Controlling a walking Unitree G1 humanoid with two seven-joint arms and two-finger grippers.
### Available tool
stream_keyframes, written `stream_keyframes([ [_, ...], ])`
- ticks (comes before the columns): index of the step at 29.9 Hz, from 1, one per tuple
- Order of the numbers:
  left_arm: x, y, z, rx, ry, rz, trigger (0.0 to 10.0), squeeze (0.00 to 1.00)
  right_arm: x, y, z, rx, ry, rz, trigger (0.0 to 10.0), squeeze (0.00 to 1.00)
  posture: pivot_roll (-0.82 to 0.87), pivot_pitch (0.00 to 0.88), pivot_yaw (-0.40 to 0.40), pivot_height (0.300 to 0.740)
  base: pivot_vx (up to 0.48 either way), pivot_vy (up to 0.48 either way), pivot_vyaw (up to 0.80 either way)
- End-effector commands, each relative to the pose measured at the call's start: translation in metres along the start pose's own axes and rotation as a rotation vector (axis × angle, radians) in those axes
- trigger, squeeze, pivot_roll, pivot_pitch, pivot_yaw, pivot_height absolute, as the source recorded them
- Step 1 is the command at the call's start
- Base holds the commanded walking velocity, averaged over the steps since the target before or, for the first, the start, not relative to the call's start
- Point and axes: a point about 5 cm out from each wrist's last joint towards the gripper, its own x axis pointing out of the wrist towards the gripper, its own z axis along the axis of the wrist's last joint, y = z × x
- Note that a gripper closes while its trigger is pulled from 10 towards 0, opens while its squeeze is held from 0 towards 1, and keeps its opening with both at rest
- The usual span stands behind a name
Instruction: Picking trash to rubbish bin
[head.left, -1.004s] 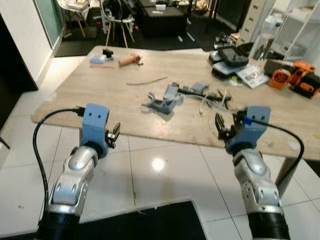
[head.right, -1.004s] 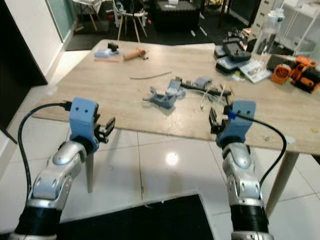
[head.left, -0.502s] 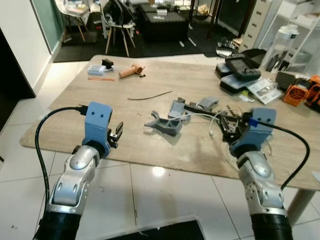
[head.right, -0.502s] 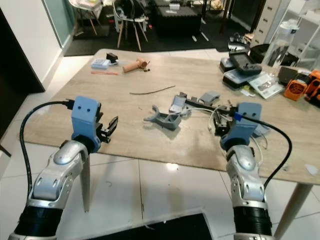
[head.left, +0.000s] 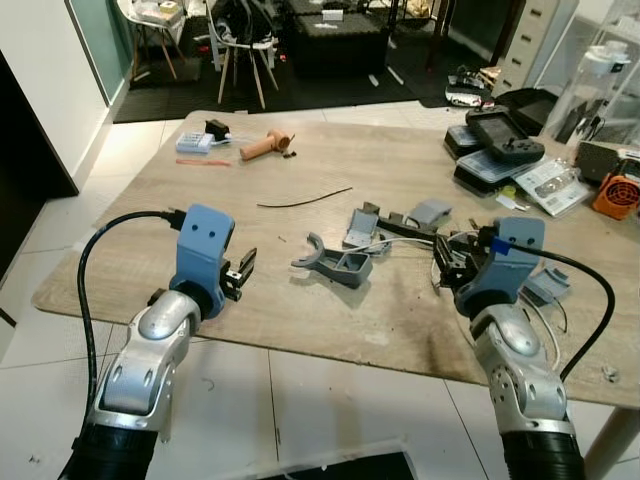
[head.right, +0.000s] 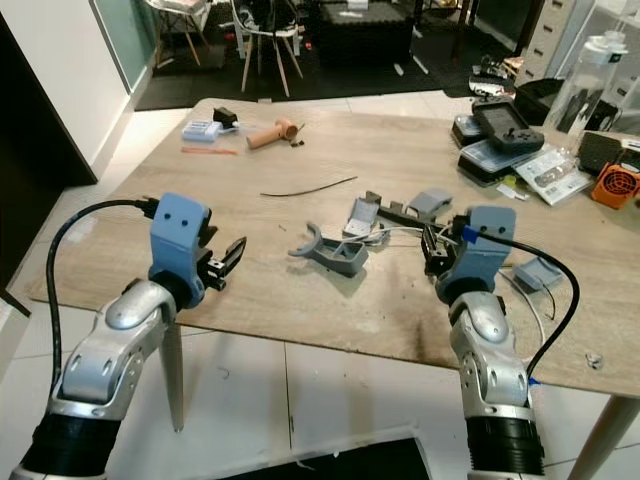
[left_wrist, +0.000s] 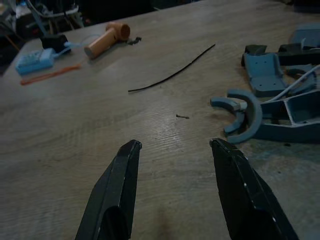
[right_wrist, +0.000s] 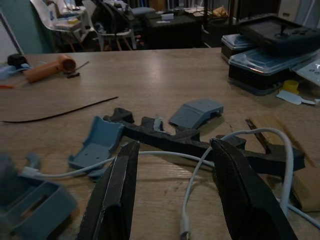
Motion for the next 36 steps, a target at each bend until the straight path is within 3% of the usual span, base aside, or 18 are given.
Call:
stream_keyframes([
  [1, -0.002, -0.001, 0.000, 0.027, 0.015, -0.027, 10.0, 0.00, -0.004, 0.003, -0.004, 0.023, 0.031, 0.015, 10.0, 0.00, 0.03, 0.121, 0.046, 0.740, 0.000, 0.000, 0.00],
  [4, -0.003, -0.004, 0.004, 0.044, 0.006, -0.078, 10.0, 0.00, -0.005, 0.003, -0.004, 0.010, 0.055, 0.005, 10.0, 0.00, 0.03, 0.133, 0.050, 0.740, 0.000, 0.000, 0.00],
  [5, -0.004, -0.006, 0.005, 0.049, 0.002, -0.107, 10.0, 0.00, -0.005, 0.003, -0.006, -0.060, 0.077, 0.004, 10.0, 0.00, 0.03, 0.140, 0.054, 0.740, 0.000, 0.000, 0.00],
  [9, -0.005, -0.009, 0.008, 0.054, -0.005, -0.148, 10.0, 0.00, -0.006, 0.000, -0.008, -0.126, 0.109, -0.017, 10.0, 0.00, 0.03, 0.143, 0.056, 0.740, 0.000, 0.000, 0.00],
  [10, -0.005, -0.011, 0.011, 0.062, -0.013, -0.172, 10.0, 0.00, -0.006, -0.003, -0.008, -0.131, 0.117, -0.038, 10.0, 0.54, 0.03, 0.151, 0.058, 0.740, 0.000, 0.000, 0.00],
  [11, -0.005, -0.012, 0.013, 0.066, -0.017, -0.186, 10.0, 0.00, -0.006, -0.007, -0.007, -0.122, 0.120, -0.060, 10.0, 1.00, 0.03, 0.156, 0.061, 0.740, 0.000, 0.000, 0.00],
  [23, -0.006, -0.016, 0.018, 0.073, -0.017, -0.228, 10.0, 0.00, -0.004, -0.015, -0.004, -0.107, 0.138, -0.043, 10.0, 1.00, 0.03, 0.181, 0.075, 0.740, 0.000, 0.000, 0.00],
  [28, -0.005, -0.014, 0.024, 0.069, -0.033, -0.218, 10.0, 0.00, 0.007, -0.018, 0.004, -0.143, 0.115, 0.061, 10.0, 1.00, 0.03, 0.196, 0.074, 0.740, 0.000, 0.000, 0.00],
  [34, -0.005, -0.014, 0.026, 0.054, -0.039, -0.210, 10.0, 0.00, 0.018, -0.026, 0.020, -0.141, 0.060, 0.037, 10.0, 1.00, 0.03, 0.200, 0.070, 0.740, 0.000, 0.000, 0.00],
  [35, -0.005, -0.014, 0.026, 0.052, -0.039, -0.211, 10.0, 0.00, 0.023, -0.028, 0.034, -0.103, -0.021, 0.041, 10.0, 0.00, 0.04, 0.201, 0.072, 0.740, 0.000, 0.000, 0.00],
  [36, -0.005, -0.014, 0.026, 0.052, -0.039, -0.211, 10.0, 0.00, 0.023, -0.028, 0.034, -0.103, -0.021, 0.041, 10.0, 0.00, 0.04, 0.201, 0.072, 0.740, 0.000, 0.000, 0.00],
])
